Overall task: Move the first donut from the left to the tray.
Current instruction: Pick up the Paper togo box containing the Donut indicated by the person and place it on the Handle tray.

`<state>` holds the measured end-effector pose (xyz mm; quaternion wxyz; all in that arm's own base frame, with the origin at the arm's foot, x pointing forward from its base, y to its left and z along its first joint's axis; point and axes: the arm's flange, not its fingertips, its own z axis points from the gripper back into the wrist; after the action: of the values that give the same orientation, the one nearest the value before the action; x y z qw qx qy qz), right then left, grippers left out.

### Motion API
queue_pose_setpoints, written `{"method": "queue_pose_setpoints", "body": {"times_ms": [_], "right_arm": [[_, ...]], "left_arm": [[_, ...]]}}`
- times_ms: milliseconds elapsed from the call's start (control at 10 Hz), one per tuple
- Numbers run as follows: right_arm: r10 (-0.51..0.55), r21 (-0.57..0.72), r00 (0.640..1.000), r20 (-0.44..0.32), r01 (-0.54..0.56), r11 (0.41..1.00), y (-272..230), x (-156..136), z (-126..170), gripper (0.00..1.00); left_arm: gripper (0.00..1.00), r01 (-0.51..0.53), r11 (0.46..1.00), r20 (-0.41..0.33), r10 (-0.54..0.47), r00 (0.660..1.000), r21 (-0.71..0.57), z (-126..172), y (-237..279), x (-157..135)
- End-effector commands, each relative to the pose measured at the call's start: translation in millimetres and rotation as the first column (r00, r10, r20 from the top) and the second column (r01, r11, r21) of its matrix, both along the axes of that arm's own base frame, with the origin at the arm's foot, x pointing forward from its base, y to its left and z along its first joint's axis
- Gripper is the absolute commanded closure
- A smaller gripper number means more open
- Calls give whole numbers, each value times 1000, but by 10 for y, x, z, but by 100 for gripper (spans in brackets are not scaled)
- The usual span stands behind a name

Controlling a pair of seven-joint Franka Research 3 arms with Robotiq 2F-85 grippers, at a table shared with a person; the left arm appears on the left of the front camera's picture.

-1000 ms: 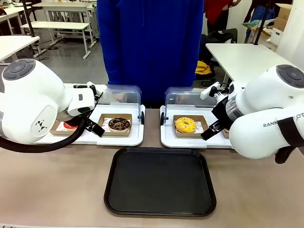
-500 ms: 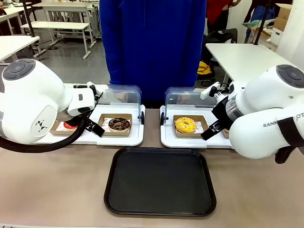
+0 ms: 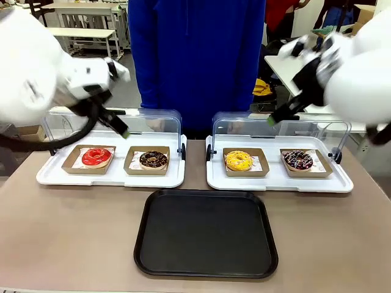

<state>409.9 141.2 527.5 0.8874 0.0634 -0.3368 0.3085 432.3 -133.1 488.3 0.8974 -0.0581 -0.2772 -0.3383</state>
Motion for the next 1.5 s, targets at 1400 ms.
{"method": "queue_pose_setpoints", "body": {"times_ms": [1400], "right_arm": [[230,418,947,226,-307,855,-2841,-517,37,0]], "left_arm": [[0,482,798,289,-395,872,-363,229,2744,88]]}}
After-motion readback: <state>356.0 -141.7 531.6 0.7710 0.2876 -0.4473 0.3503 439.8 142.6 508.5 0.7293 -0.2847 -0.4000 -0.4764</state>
